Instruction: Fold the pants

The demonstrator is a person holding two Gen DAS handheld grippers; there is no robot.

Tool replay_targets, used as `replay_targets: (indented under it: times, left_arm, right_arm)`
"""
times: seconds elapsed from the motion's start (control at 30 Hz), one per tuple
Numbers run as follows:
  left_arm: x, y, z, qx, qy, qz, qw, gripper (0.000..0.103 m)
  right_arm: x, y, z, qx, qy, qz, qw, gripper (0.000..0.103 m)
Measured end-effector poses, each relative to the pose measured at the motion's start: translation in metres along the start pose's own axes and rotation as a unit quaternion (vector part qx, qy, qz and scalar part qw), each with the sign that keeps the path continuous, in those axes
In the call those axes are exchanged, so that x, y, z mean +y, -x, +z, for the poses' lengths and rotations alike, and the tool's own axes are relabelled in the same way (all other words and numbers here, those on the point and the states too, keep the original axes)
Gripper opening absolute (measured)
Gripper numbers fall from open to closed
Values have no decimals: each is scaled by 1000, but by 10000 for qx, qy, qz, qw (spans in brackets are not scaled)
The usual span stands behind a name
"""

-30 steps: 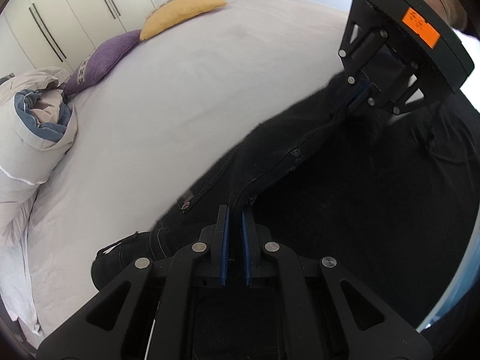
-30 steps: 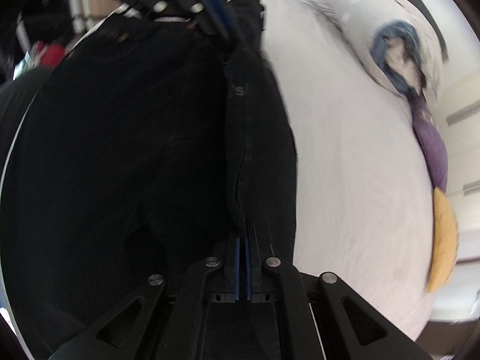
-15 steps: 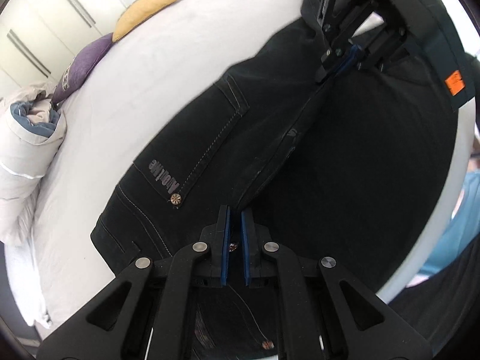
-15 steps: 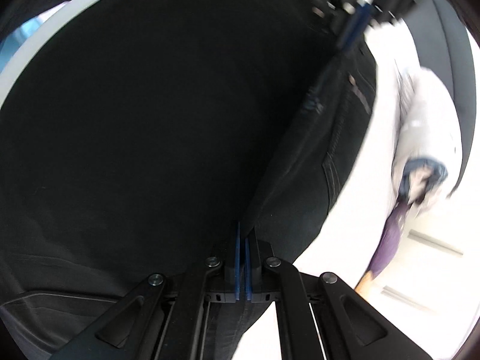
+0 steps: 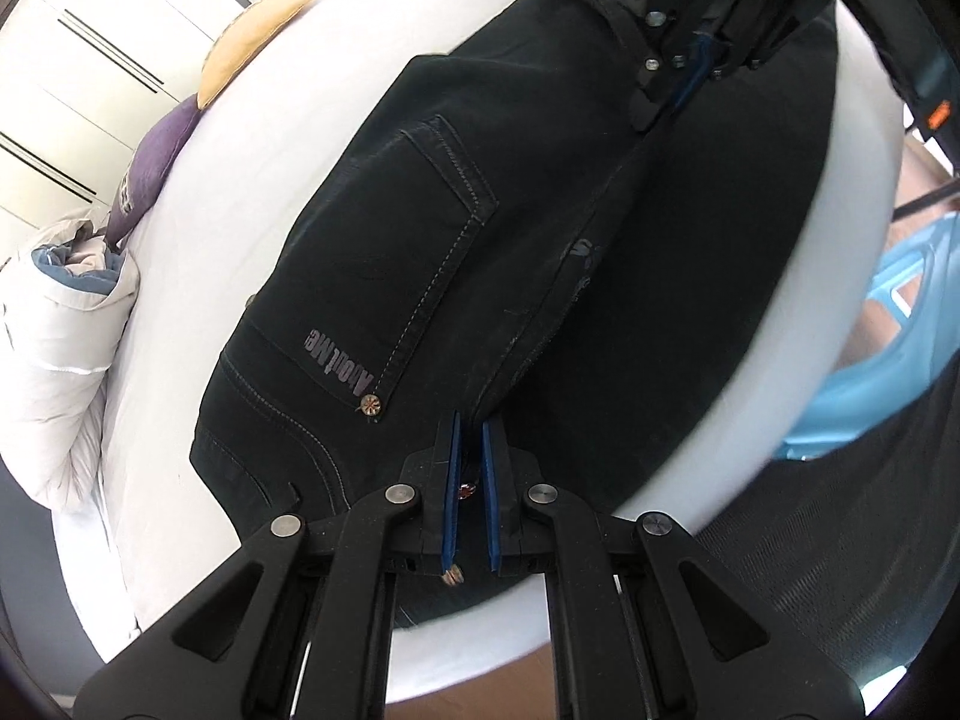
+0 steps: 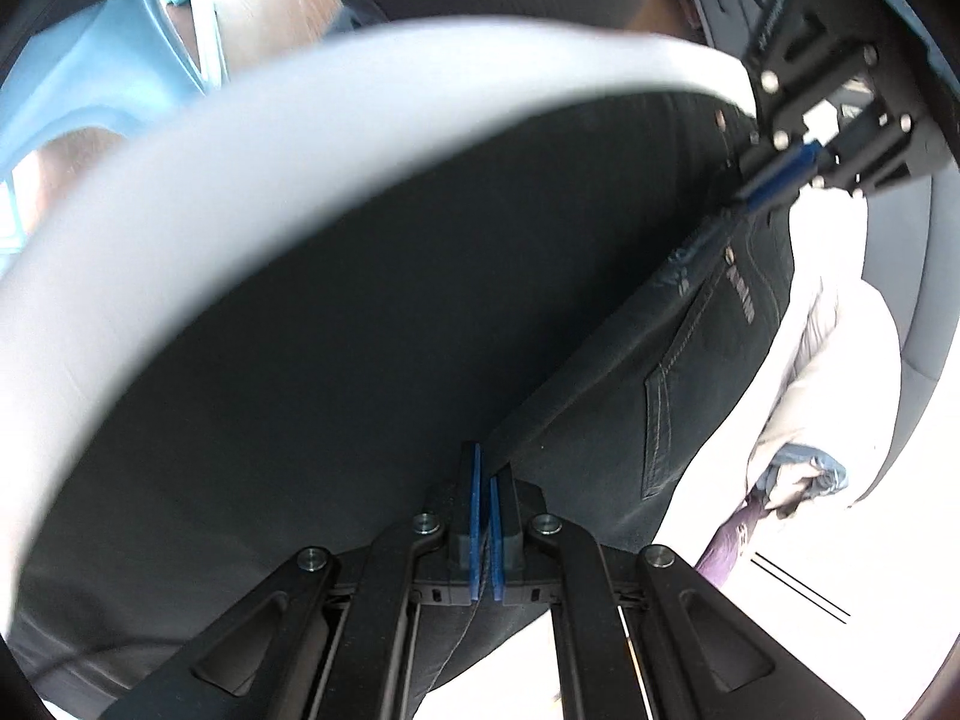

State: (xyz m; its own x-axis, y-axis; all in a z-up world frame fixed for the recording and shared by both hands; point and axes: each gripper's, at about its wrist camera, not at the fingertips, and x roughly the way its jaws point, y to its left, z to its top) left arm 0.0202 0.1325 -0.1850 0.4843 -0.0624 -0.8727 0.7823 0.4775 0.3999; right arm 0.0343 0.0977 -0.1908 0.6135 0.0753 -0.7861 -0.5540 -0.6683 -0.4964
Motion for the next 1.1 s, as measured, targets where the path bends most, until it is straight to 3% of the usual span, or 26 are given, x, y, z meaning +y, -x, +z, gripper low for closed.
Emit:
replay_targets:
  times: [0.27, 0.83, 1.1]
  left_arm:
    - [-11, 0, -30, 155, -5, 115, 9998, 6]
    - [6, -6, -38, 173, 95, -14, 9998, 6]
    - [17, -11, -34, 252, 350, 148, 9990, 16]
  right_arm:
    - [-2, 15, 23, -144, -76, -23, 9999, 3]
    - [17, 21, 63, -10, -269, -137, 9995, 4]
    - [17, 11, 69, 118, -521, -219, 9983, 5]
